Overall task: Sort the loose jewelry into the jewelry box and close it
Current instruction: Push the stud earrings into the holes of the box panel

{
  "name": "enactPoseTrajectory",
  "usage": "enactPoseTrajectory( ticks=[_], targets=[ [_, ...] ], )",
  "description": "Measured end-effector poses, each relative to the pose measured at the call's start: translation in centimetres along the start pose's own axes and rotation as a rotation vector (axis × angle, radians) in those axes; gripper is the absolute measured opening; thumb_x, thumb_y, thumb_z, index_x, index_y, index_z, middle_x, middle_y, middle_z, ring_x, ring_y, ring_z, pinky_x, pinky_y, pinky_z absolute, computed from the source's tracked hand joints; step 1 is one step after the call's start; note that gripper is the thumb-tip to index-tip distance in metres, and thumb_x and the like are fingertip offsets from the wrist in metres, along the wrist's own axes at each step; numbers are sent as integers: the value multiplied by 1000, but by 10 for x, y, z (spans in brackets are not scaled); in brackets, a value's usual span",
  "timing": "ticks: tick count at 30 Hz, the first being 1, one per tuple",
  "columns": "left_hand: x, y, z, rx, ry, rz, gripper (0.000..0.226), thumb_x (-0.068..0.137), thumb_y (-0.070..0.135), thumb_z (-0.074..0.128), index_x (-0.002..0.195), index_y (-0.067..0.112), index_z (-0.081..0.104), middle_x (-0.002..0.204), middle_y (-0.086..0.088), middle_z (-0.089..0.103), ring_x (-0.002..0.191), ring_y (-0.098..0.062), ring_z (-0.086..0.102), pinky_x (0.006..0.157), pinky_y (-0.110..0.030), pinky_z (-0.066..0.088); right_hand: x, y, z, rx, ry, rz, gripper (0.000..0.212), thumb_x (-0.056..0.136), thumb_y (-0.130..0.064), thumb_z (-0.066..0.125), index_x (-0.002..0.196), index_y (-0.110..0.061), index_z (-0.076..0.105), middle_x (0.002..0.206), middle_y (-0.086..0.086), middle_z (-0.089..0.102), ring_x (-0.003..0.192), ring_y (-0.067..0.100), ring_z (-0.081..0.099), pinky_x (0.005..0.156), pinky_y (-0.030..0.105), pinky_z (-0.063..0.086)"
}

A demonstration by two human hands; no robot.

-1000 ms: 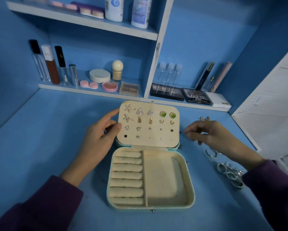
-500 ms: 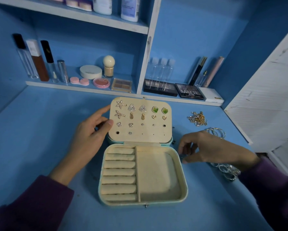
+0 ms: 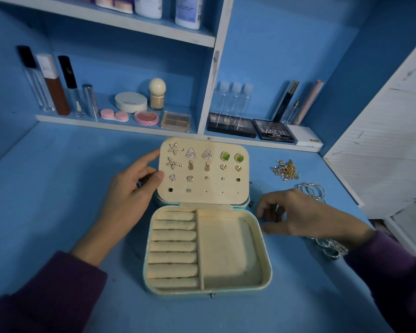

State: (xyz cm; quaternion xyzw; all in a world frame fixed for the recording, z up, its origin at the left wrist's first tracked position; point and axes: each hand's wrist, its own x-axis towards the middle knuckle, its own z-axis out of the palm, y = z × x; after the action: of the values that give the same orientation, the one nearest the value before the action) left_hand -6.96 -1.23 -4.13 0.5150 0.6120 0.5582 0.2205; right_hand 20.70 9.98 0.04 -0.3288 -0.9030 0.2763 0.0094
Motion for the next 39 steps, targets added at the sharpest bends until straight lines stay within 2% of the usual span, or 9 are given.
enactPoseTrajectory(
  ticks=[4,10,16,19,22,24,27,32,39],
  targets=[
    [0,0,0,-2,-3,-2,46,94,9,54,112,51,49,83,27,70,86,8,63,75,-4,42,2,-2,3,-54,12,-20,14,76,-28,76,83,-18,68,70,-10,63,67,7,59,62,19,48],
    [1,-2,0,-4,1,-2,46,94,9,55,113,51,50,84,26,70,88,5,63,76,-6,42,3,0,1,-45,-9,15,8,78,-22,76,84,-19,72,76,-9,68,71,8,63,70,29,53],
    [0,-1,0,-15,-2,-7,47,94,8,55,112,52,50,85,25,70,88,4,64,75,-6,44,2,1,3,-58,35,-21,2,80,-16,72,81,-17,71,74,-10,67,69,8,62,67,25,52],
    [0,-1,0,-22,-5,-12,47,94,8,55,113,51,49,86,23,71,88,4,64,74,-5,43,3,-3,0,-42,176,-62,10,80,-6,70,76,-15,68,69,-8,65,64,7,60,62,18,48],
    [0,0,0,-19,-6,-13,46,94,9,54,112,51,49,83,26,70,86,7,63,71,-3,41,10,-11,-2,28,374,-102,11,80,-4,71,76,-14,67,69,-3,65,64,13,59,62,26,49],
    [0,1,0,-14,-8,-10,46,94,9,54,112,51,49,82,27,69,85,8,63,70,-3,41,18,-20,2,45,428,-161,9,80,-9,72,79,-16,68,70,-3,65,64,15,59,62,28,49],
    [0,0,0,-17,-7,-13,46,94,9,55,113,50,49,82,26,70,85,7,63,71,-4,41,28,-36,13,27,389,-267,3,80,-16,68,81,-13,69,69,-7,61,63,10,56,61,21,47],
    [0,2,0,-7,0,-1,46,94,9,55,113,50,49,84,23,70,84,5,63,73,-5,42,43,-51,24,-59,347,-336,6,80,-14,65,79,-9,68,69,-5,56,66,1,48,66,6,37],
    [0,3,-1,-8,-2,6,48,93,8,56,113,51,48,87,21,70,82,4,63,72,-4,41,47,-57,25,-59,345,-328,10,79,-18,64,80,-10,69,68,-16,51,66,1,49,63,7,37]
  ],
)
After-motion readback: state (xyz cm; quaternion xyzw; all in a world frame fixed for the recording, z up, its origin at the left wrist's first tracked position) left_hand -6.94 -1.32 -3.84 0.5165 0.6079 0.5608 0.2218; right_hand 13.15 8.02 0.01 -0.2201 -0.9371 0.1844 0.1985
